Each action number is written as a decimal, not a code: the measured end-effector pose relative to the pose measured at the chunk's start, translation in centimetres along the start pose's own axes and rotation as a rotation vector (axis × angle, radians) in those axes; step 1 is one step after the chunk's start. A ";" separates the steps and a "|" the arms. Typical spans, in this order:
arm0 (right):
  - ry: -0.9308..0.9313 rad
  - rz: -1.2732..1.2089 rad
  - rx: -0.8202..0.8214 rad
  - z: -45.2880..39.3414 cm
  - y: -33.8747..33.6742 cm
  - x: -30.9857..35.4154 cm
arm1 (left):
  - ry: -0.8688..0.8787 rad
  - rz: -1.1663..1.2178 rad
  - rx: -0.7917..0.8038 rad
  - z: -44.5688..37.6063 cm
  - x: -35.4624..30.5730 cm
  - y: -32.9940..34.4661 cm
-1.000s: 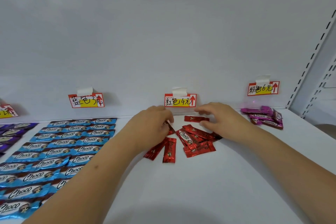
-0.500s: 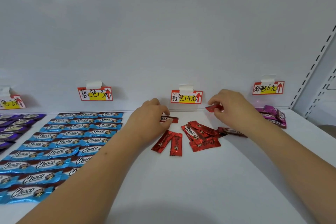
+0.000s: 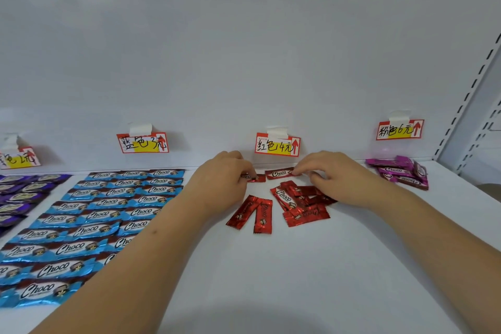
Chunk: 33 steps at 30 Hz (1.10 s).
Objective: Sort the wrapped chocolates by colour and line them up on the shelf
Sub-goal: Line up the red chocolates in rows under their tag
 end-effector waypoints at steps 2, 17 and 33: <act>-0.008 0.013 0.027 -0.2 0.5 -0.2 | -0.013 0.001 0.018 0.0 0.3 0.1; -0.019 0.058 0.094 -0.3 1.5 0.7 | -0.042 -0.070 0.131 0.1 0.4 0.3; -0.020 0.082 0.136 -1.5 3.9 1.9 | -0.110 -0.058 0.133 0.3 1.7 -0.5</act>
Point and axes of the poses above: each hand's wrist, its own z-axis away from the middle knuckle, its own y-axis out of the palm, x = y × z, the point moved 8 cm from there along -z, towards the middle knuckle, and after that the axes turned 7 degrees about z, right-handed, at the moved point
